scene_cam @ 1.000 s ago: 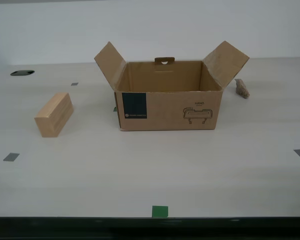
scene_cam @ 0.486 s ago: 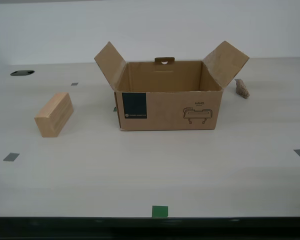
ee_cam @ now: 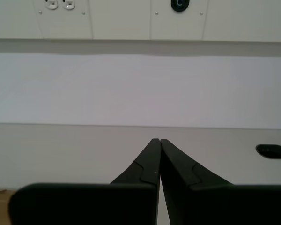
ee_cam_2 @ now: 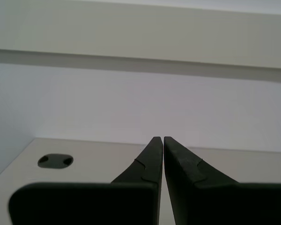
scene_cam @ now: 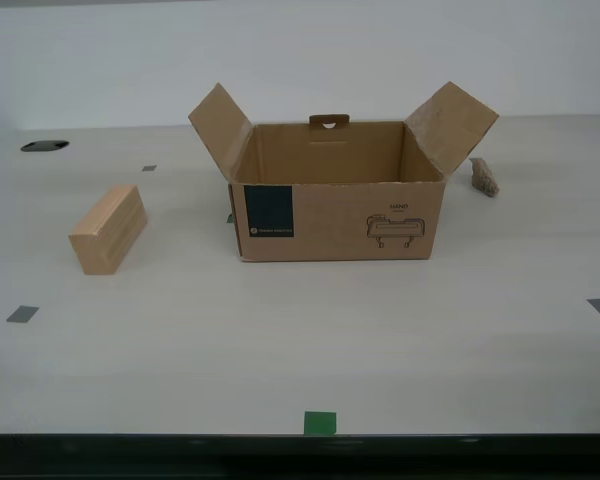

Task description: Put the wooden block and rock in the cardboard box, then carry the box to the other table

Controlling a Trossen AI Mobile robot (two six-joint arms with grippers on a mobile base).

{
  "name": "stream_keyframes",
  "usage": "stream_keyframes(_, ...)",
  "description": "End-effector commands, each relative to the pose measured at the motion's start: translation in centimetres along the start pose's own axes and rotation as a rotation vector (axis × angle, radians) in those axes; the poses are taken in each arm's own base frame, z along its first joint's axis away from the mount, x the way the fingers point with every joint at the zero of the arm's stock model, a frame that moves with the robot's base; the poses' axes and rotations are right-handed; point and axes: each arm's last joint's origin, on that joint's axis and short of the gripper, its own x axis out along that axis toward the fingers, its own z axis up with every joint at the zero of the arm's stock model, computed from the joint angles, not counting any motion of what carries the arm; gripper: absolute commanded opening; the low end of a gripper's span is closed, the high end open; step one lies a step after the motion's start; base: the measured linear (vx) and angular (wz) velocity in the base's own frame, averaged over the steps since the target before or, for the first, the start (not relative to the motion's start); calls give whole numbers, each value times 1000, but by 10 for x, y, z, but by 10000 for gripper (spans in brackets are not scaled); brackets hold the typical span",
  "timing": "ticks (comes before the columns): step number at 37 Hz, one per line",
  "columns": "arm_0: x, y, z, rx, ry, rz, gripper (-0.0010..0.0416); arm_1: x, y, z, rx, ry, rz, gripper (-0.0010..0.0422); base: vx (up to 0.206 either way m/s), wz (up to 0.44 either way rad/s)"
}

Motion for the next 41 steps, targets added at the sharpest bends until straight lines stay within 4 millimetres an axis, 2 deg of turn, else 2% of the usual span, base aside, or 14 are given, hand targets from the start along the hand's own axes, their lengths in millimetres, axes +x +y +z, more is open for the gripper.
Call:
stream_keyframes(1, -1, 0, 5, 2, 32, 0, 0, 1, 0, 3, 0, 53, 0, 0, 0, 0)
stream_keyframes(11, -4, 0, 17, 2, 113, -1, 0, 0, -1, 16, -1, 248, 8, 0, 0, 0)
stream_keyframes(22, -14, 0, 40, 3, 211, -1, 0, -8, -2, 34, -3, 424, 16, 0, 0, 0)
stream_keyframes(36, -33, 0, 71, 4, 306, -1, 0, -21, -3, 54, -4, 571, 22, 0, 0, 0)
stream_keyframes(41, -38, 0, 77, 4, 336, -1, 0, -26, -3, 61, -4, 611, 24, 0, 0, 0)
